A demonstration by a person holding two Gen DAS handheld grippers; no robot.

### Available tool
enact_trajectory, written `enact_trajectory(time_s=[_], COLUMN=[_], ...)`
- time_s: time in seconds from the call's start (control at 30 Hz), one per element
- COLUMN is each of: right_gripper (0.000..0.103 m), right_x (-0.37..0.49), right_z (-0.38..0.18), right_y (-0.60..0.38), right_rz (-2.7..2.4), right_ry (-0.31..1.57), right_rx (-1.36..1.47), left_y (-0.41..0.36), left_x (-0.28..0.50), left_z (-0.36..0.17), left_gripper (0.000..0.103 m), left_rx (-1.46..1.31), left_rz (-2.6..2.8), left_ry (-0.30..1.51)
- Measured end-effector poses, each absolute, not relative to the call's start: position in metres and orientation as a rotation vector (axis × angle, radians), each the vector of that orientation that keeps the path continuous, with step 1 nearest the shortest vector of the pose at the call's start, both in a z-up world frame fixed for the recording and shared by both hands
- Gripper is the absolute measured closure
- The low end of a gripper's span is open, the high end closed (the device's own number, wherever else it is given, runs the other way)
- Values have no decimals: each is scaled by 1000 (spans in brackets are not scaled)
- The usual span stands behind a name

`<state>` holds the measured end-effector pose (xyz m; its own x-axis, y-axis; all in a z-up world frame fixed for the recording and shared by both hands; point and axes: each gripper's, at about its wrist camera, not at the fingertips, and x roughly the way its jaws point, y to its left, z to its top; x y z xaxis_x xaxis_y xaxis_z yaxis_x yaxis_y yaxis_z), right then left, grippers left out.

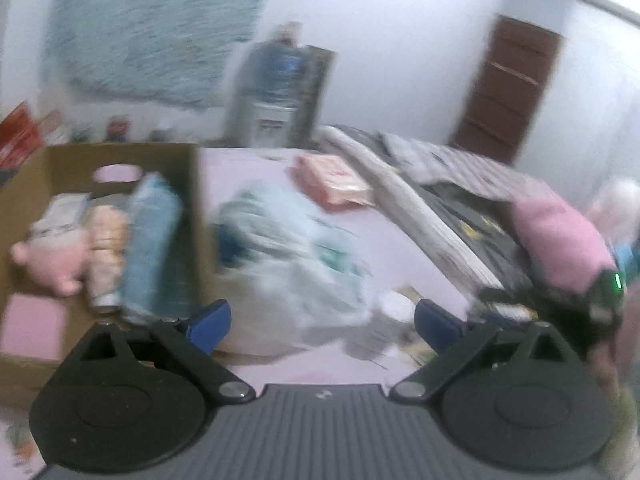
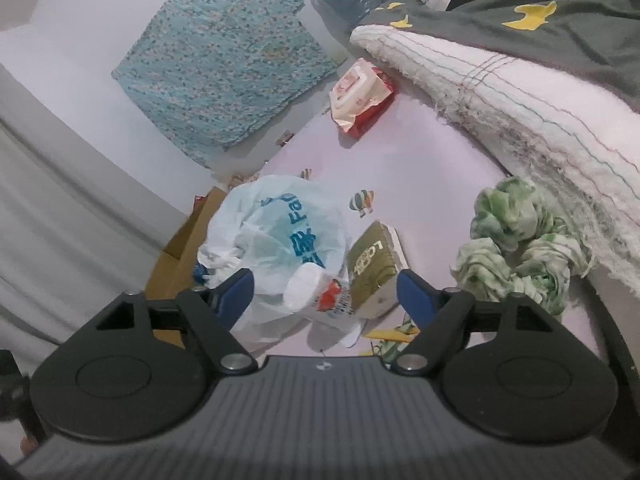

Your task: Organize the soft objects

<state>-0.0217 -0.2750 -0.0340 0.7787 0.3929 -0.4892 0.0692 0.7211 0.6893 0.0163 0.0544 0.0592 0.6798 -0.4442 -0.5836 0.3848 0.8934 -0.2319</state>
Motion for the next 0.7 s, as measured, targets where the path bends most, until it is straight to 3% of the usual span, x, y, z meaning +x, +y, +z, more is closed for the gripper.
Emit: enact_trajectory(time_s=[0.17, 0.33, 0.53, 0.7], right_gripper=[40, 55, 56, 54], right_x=[-20, -15, -6, -10], right_z=[-43, -48, -47, -42], right_y=[-269, -267, -270, -271], right_rz=[158, 124, 138, 149], right_ry=[680, 694, 707, 702], right_rx=[693, 618, 574, 520], left_y=[-20, -68, -94, -116], left_x=[19, 35, 48, 57], left_z=[15, -21, -47, -60], left_gripper=[6, 23, 34, 35], left_rx=[38, 121, 130, 151], left_rz=[-550, -604, -671, -721], left_ry=[721, 772, 814, 821])
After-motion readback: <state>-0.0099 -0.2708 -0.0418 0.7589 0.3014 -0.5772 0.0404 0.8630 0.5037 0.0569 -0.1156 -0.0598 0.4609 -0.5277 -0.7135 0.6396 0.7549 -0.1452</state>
